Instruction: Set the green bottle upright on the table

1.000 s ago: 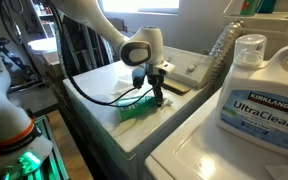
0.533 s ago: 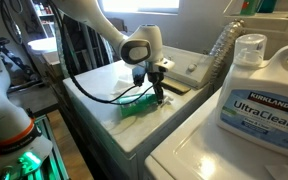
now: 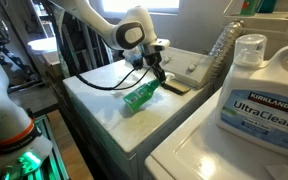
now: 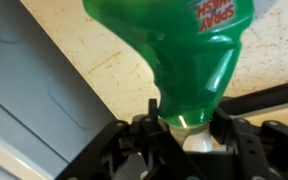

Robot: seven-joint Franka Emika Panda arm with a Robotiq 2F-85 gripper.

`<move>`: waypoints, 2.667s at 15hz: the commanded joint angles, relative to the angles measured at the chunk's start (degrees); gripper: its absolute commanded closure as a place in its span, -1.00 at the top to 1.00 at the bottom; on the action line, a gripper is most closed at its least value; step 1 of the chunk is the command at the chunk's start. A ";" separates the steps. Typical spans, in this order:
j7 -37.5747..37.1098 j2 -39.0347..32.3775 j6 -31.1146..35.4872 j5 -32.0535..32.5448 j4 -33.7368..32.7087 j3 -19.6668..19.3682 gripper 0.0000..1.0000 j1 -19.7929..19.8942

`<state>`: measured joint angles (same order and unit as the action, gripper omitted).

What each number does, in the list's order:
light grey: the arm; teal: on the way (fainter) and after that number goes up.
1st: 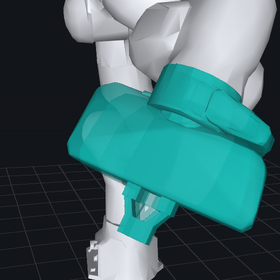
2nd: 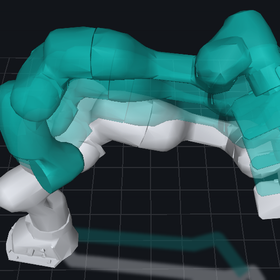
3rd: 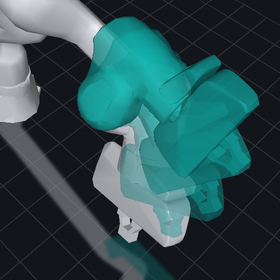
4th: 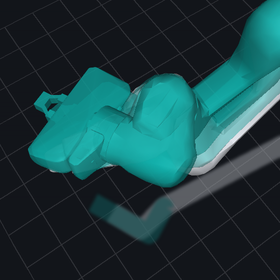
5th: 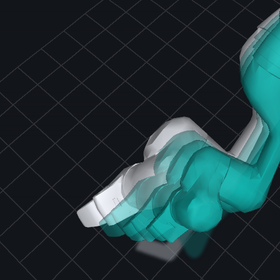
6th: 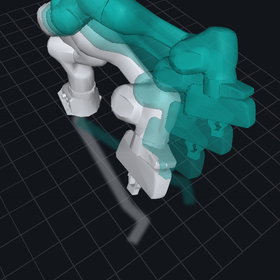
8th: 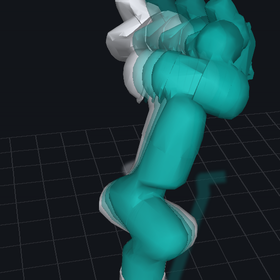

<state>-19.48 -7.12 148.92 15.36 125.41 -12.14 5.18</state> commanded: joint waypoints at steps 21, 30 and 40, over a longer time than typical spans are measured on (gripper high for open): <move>13.33 24.38 42.16 -2.23 30.95 -13.50 -0.55 -13.82; 13.81 29.65 45.88 10.66 32.04 -36.04 -0.55 -27.24; 15.51 34.68 41.16 21.72 31.71 -46.49 0.57 -32.45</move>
<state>-4.36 24.01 194.36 34.23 157.12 -56.15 -26.58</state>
